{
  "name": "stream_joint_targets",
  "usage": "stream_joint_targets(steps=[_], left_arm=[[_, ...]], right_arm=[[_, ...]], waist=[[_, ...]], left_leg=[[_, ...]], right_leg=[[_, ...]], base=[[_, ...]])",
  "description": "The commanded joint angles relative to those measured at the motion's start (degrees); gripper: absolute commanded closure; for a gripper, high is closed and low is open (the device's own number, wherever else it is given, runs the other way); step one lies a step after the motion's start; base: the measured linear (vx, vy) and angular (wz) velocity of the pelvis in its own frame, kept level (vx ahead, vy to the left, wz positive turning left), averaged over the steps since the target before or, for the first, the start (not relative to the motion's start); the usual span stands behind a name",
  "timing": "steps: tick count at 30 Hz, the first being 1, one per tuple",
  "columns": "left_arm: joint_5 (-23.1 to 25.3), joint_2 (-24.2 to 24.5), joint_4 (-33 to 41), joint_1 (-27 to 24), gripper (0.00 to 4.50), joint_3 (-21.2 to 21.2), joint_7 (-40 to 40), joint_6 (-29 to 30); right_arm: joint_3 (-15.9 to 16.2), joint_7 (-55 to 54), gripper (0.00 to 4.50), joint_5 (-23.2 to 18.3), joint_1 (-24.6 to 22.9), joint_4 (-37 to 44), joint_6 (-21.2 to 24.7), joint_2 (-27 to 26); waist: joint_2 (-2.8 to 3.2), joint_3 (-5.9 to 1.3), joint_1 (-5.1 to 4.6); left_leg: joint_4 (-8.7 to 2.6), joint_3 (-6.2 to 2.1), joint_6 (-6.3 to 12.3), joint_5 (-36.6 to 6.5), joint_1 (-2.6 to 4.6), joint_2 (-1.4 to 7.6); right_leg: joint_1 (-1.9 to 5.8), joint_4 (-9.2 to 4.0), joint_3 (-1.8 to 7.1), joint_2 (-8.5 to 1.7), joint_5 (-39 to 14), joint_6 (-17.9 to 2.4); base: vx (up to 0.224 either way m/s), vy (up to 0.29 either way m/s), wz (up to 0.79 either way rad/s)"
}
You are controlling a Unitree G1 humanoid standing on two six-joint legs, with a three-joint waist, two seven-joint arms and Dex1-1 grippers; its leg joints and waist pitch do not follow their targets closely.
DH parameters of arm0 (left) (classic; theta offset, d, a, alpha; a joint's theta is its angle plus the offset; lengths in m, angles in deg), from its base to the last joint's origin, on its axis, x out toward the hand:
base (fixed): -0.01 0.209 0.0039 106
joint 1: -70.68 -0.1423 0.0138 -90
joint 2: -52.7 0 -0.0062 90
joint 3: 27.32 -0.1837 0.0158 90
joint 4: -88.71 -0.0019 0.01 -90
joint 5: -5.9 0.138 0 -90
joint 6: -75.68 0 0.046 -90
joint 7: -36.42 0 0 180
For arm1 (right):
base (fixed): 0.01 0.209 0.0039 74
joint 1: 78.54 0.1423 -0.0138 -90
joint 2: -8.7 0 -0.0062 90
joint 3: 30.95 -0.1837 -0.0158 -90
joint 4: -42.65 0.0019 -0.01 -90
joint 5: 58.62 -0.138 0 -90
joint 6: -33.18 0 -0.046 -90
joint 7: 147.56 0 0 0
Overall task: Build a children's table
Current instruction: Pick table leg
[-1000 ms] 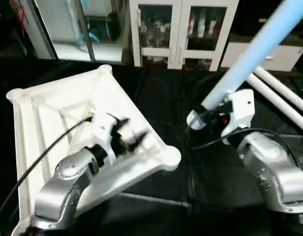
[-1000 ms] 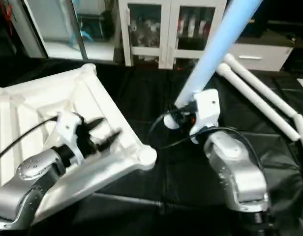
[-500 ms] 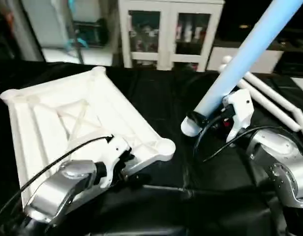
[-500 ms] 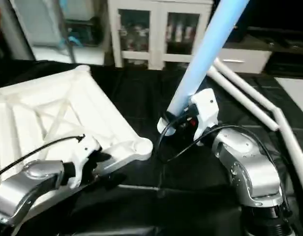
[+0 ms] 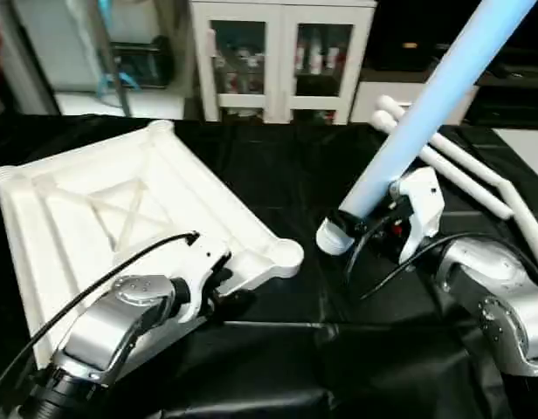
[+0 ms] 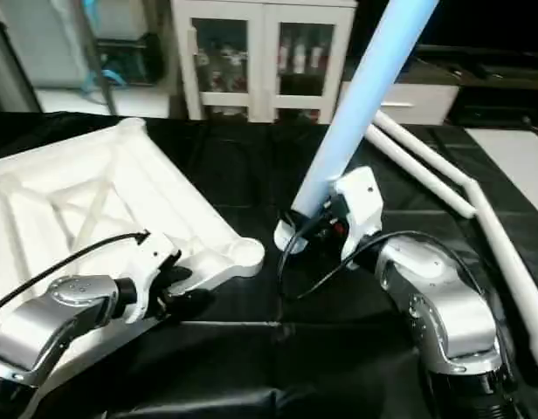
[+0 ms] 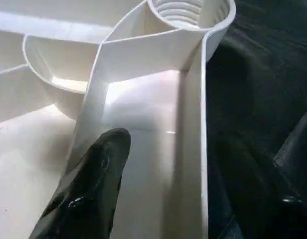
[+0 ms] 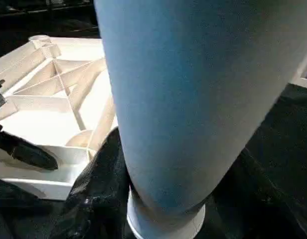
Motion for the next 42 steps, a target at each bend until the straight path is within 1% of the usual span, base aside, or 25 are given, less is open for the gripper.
stream_joint_targets(steps=[1, 5, 9, 10, 11, 12, 13, 14, 15, 16, 17, 18, 19, 20, 21, 22, 23, 24, 25, 26, 27, 33, 36, 40, 42], left_arm=[[-0.6, 1.0, 1.4, -0.5, 1.73, -2.0, 1.0, 3.4], [-0.9, 1.2, 2.5, 0.2, 2.15, -2.6, 0.8, 6.5], [0.0, 1.1, 2.5, 0.9, 2.48, -3.1, 0.3, 8.4], [0.4, 1.1, 2.2, 1.3, 2.48, -3.2, 0.0, 8.5], [0.6, 1.2, 2.1, 1.5, 2.62, -3.2, -0.2, 8.5], [0.9, 1.4, 1.9, 1.8, 2.69, -3.3, -0.3, 8.0], [0.9, 1.4, 1.9, 1.8, 2.80, -3.3, -0.3, 8.0], [1.3, 1.5, 1.7, 2.1, 2.93, -3.5, -0.4, 7.3], [1.6, 1.5, 1.6, 2.2, 2.93, -3.5, -0.5, 6.8], [2.2, 1.6, 1.3, 2.4, 3.08, -3.6, -0.1, 4.5], [2.3, 1.5, 1.1, 2.6, 3.08, -3.6, 0.2, 3.3], [2.6, 1.3, 1.0, 2.6, 3.24, -3.4, -0.1, 2.7], [2.6, 1.2, 0.9, 2.6, 3.24, -3.3, -0.3, 2.6], [2.9, 1.0, 0.9, 2.4, 3.34, -3.3, -0.6, 1.9], [3.0, 1.0, 0.8, 2.3, 3.49, -3.4, -0.6, 1.8], [3.0, 1.0, 0.8, 2.3, 3.49, -3.4, -0.6, 1.7], [3.2, 1.0, 0.7, 2.3, 3.62, -3.6, -0.6, 1.2], [3.4, 1.1, 0.7, 2.2, 3.62, -3.7, -0.5, 0.8], [3.6, 1.1, 0.6, 2.1, 3.69, -3.7, -0.5, 0.3], [4.1, 1.6, 0.4, 1.9, 3.85, -4.3, -0.1, -1.0], [4.2, 2.0, 0.4, 1.8, 3.85, -4.6, 0.2, -1.5], [5.3, 3.0, 0.2, 1.9, 4.33, -6.1, 1.7, -2.8], [5.3, 2.7, -0.3, 2.3, 4.48, -6.1, 2.1, -4.5], [5.5, 2.4, -1.3, 3.1, 4.48, -6.5, 4.0, -8.7], [5.7, 2.4, -1.7, 3.4, 4.50, -7.0, 4.6, -9.4]], right_arm=[[-0.3, 0.1, 2.65, 0.1, 0.2, 1.6, -0.3, 0.7], [-0.2, -0.2, 2.65, 0.3, 0.4, 1.6, -0.5, 0.6], [-0.1, -0.5, 2.65, 0.5, 0.7, 1.3, -0.9, 0.3], [-0.1, -0.7, 2.65, 0.5, 1.0, 1.2, -1.0, 0.2], [-0.1, -0.7, 2.65, 0.5, 1.2, 1.1, -1.0, 0.1], [-0.2, -0.8, 2.65, 0.4, 1.4, 0.9, -1.0, 0.1], [-0.2, -0.8, 2.65, 0.4, 1.4, 0.9, -1.0, 0.1], [-0.3, -0.9, 2.65, 0.3, 1.6, 0.7, -1.0, 0.0], [-0.3, -0.9, 2.65, 0.3, 1.8, 0.6, -1.0, -0.1], [-0.3, -0.7, 2.65, 0.2, 2.0, 0.3, -0.9, 0.0], [-0.2, -0.6, 2.65, 0.2, 2.2, 0.2, -0.9, 0.0], [-0.2, -0.5, 2.65, 0.1, 2.4, 0.0, -0.8, -0.1], [-0.1, -0.4, 2.65, 0.1, 2.5, -0.1, -0.8, -0.1], [0.1, -0.1, 2.65, 0.1, 2.8, -0.5, -0.8, 0.0], [0.1, 0.0, 2.65, 0.1, 2.9, -0.6, -0.8, 0.0], [0.2, 0.0, 2.65, 0.1, 3.0, -0.6, -0.8, 0.0], [0.3, 0.1, 2.65, 0.2, 3.3, -0.9, -0.8, 0.0], [0.3, 0.1, 2.65, 0.2, 3.4, -1.0, -0.8, 0.0], [0.4, 0.1, 2.65, 0.2, 3.5, -1.1, -0.8, -0.1], [0.5, 0.2, 2.65, 0.3, 3.8, -1.4, -0.9, -0.2], [0.5, 0.3, 2.65, 0.2, 4.0, -1.5, -0.9, -0.3], [0.6, 0.6, 2.65, -0.3, 4.2, -1.5, -0.9, -0.4], [0.4, 0.9, 2.65, -1.2, 4.4, -1.4, -0.4, -0.7], [0.3, 1.8, 2.65, -2.2, 4.7, -2.0, -0.2, -0.9], [0.3, 2.3, 2.66, -2.6, 4.9, -2.3, 0.0, -0.9]], waist=[[0.06, -2.11, -0.44], [0.80, -1.87, -0.48], [1.50, -1.77, -0.19], [1.36, -1.84, 0.20], [0.99, -1.83, 0.36], [-0.25, -1.10, -0.04], [-0.25, -1.10, -0.04], [0.41, -0.63, -0.90], [1.45, -0.19, -1.48], [3.23, 0.04, 3.19], [2.80, 0.40, 5.81], [-4.24, -5.89, 1.96], [-4.24, -5.89, 1.96], [-2.57, -2.35, 3.69], [-1.53, -2.79, 6.42], [-0.37, -3.98, 6.48], [0.00, -4.18, 4.46], [0.48, -4.83, 3.57], [0.92, -5.18, 3.78], [-0.24, -4.45, 3.93], [-0.84, -4.66, 4.22], [-0.04, -3.92, 2.89], [0.42, -3.86, 2.43], [0.12, -3.83, 1.89], [0.11, -4.09, 1.96]], left_leg=[[-7.19, -3.68, -8.20, -39.7, 2.02, 4.60], [-7.50, -3.48, -8.33, -43.4, 2.83, 4.53], [-10.01, -2.25, -8.46, -47.3, 2.40, 4.92], [-10.78, -1.64, -8.17, -47.1, 2.06, 5.01], [-10.60, -1.18, -7.88, -46.1, 2.30, 4.83], [-5.55, -0.61, -6.42, -40.5, 6.18, 3.08], [-5.55, -0.61, -6.42, -40.5, 6.18, 3.08], [-2.48, -1.67, -4.55, -34.4, 6.77, 2.55], [-5.29, -1.86, -5.10, -38.7, 5.28, 3.51], [-16.07, 1.08, -10.42, -56.8, -7.98, 4.37], [-17.33, 5.14, -12.45, -59.0, -9.74, 2.61], [-1.96, 3.38, -10.44, -19.8, 3.79, 3.86], [-1.96, 3.38, -10.44, -19.8, 3.79, 3.86], [4.67, -2.06, -2.36, 1.3, 2.29, 1.12], [1.09, -5.18, -0.96, 6.9, -2.76, 2.72], [-0.83, -4.60, -2.04, 9.9, -0.06, 4.66], [-2.56, -6.08, -0.76, 8.2, 3.65, 8.62], [-2.74, -6.40, 0.85, 10.1, 3.46, 8.80], [-2.25, -6.06, 2.53, 12.2, 3.26, 8.12], [-2.00, -3.75, 6.00, 10.7, 0.54, 5.84], [-2.08, -2.71, 5.86, 8.7, -0.60, 4.63], [-4.16, -2.88, 1.53, -5.0, 0.43, 6.03], [-4.60, -2.69, 0.28, -6.7, 0.68, 6.01], [-4.85, -2.36, -0.44, -8.6, 0.78, 5.95], [-4.66, -2.08, 0.28, -6.0, 0.88, 5.89]], right_leg=[[-0.16, -5.24, 0.82, -3.08, -25.1, -5.2], [-0.36, -5.86, 0.13, -2.60, -26.8, -4.6], [0.53, -4.60, -1.42, -1.06, -22.1, -4.8], [0.91, -3.95, -1.49, -0.86, -21.5, -4.9], [0.54, -4.36, -1.33, -0.94, -22.9, -4.8], [-3.19, -10.31, -1.96, -2.65, -36.2, -3.3], [-3.19, -10.31, -1.96, -2.65, -36.2, -3.3], [-1.99, -13.01, -5.26, -4.19, -43.7, -0.1], [-0.28, -11.74, -8.12, -2.49, -39.7, 0.6], [10.16, 8.82, -8.64, 1.71, -14.7, -3.0], [10.01, 8.25, -10.07, 3.49, -10.7, -3.6], [0.96, 2.52, -1.00, -4.63, -38.0, 1.5], [0.96, 2.52, -1.00, -4.63, -38.0, 1.5], [-2.47, -8.99, 4.28, -7.34, -59.5, -1.3], [4.74, -3.63, 3.35, -5.70, -27.5, -7.9], [3.06, -1.47, 1.43, -2.68, -13.0, -8.6], [-0.17, 1.42, 0.68, -0.70, 3.4, -9.1], [0.61, 2.00, 0.47, -1.24, 8.7, -10.0], [0.77, 1.88, 0.40, -1.51, 12.9, -10.9], [2.17, 0.61, 1.11, -2.71, 19.4, -13.0], [3.49, 0.39, 1.25, -2.83, 23.3, -12.4], [2.84, -0.96, 0.92, -2.54, 8.9, -12.5], [2.71, -1.51, 1.01, -2.70, 6.7, -13.1], [2.93, -1.96, 1.19, -2.95, 4.7, -13.0], [2.92, -1.96, 1.13, -2.94, 7.2, -13.0]], base=[[0.000, 0.000, 0.00], [0.000, 0.000, 0.00], [0.000, 0.000, 0.00], [0.000, 0.000, 0.00], [0.000, 0.000, 0.00], [0.000, 0.000, 0.00], [0.000, 0.000, 0.00], [0.000, 0.000, 0.00], [-0.001, 0.011, -0.21], [0.000, 0.000, 0.00], [0.000, 0.000, 0.00], [-0.006, -0.099, 0.18], [-0.006, -0.099, 0.18], [0.114, -0.212, 0.17], [0.161, -0.072, 0.04], [0.111, -0.072, 0.26], [0.042, 0.012, 0.18], [-0.040, 0.020, 0.18], [0.000, 0.000, 0.00], [0.000, 0.000, 0.00], [0.000, 0.000, 0.00], [0.000, 0.000, 0.00], [0.000, 0.000, 0.00], [0.000, 0.000, 0.00], [0.000, 0.000, 0.00]])
